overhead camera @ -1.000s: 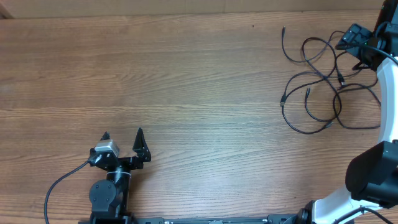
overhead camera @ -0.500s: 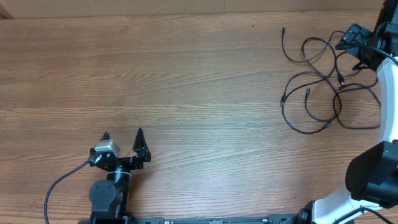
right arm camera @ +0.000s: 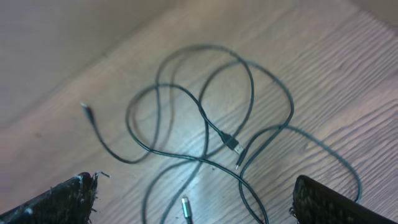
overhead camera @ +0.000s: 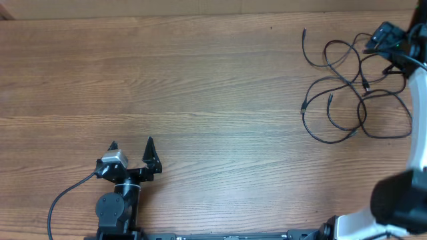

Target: Untangle cables

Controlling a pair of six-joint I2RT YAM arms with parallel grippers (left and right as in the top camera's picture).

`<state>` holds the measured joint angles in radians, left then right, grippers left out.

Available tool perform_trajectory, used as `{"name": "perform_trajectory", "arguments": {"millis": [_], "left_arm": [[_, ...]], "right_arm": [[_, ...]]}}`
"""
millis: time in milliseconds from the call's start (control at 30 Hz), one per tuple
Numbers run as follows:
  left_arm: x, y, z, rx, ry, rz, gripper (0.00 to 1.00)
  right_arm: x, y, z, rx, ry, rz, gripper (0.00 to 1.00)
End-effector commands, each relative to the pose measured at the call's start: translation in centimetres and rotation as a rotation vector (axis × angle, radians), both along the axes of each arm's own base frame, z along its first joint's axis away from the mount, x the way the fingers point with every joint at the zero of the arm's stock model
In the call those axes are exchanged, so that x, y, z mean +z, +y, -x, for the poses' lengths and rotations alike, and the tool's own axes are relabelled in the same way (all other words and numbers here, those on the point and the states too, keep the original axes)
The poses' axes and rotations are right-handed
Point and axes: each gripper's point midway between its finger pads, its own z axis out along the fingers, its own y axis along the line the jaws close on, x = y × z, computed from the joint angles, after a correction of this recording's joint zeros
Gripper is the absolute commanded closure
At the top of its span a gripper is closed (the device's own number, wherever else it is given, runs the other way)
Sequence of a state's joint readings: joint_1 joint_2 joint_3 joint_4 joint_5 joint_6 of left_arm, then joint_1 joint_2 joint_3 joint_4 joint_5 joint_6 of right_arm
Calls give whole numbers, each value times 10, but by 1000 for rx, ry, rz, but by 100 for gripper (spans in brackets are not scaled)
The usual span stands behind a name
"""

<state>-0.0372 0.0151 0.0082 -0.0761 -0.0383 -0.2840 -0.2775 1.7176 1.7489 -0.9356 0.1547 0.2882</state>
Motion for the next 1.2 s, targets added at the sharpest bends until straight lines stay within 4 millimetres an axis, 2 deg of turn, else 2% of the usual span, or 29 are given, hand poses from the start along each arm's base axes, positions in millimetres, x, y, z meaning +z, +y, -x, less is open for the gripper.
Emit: {"name": "perform_trajectory", "arguments": {"millis": [0,200,367,467,600,733,867,1167], "left_arm": [[1,0,0,-2,-8,-18,0],[1,0,0,-2,-8,-18,1],[1,0,0,-2,-8,-18,0],[1,0,0,-2,-8,-18,0],[1,0,0,-2,-8,-18,0],[1,0,0,-2,-8,-18,1],[1,0,0,-2,-8,-18,1],[1,0,0,-2,-8,-18,0]], "right_arm": [[70,10,22,5,-159,42,0],[134,21,61,5,-313,85,0],[192,34,110,6,-472,130,0],[219,45,145,8,-549,151,0],[228,62,182,39,-570,159,0],[234,79,205,78,-597,155,0],[238,92,219,125,-625,144,0],[235,120,246,241,-662,85,0]]}}
